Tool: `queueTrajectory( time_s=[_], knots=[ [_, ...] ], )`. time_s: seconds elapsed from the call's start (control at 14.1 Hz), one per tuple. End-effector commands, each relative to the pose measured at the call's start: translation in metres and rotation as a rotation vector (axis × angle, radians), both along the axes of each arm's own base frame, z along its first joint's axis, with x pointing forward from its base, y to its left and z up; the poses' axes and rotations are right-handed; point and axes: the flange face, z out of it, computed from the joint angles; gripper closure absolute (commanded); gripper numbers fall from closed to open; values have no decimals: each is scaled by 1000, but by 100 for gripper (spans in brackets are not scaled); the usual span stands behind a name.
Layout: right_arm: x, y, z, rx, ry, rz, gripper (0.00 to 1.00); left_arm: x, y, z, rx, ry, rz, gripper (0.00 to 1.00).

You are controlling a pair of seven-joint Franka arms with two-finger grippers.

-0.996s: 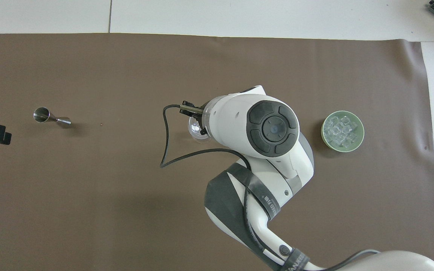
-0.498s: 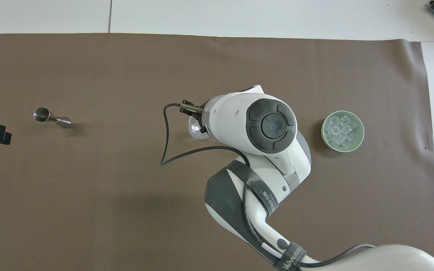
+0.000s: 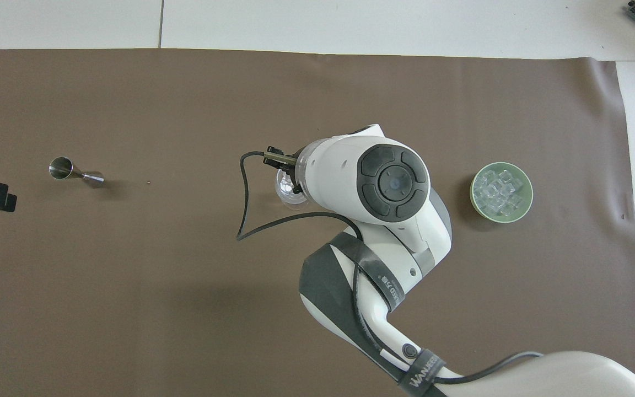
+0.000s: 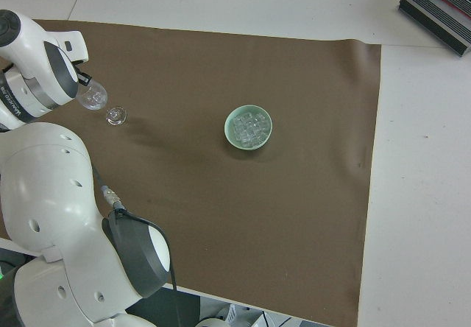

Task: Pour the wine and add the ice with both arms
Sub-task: 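Lower the right gripper into the glass and release the ice cube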

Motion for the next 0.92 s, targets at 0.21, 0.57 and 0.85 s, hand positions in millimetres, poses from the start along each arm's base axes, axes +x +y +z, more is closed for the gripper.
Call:
queueTrajectory(
  time_s=[0.21,0.57,0.85],
  knots=[
    [2,5,2,0,-24,-7,0,-3,3,5,12,-2,4,0],
    [-2,5,14,-123,-48,48,0,-3,3,4,12,-1,4,0],
    [20,-20,27,-144,-92,52,0,-3,4,5,12,-2,7,0]
  ],
)
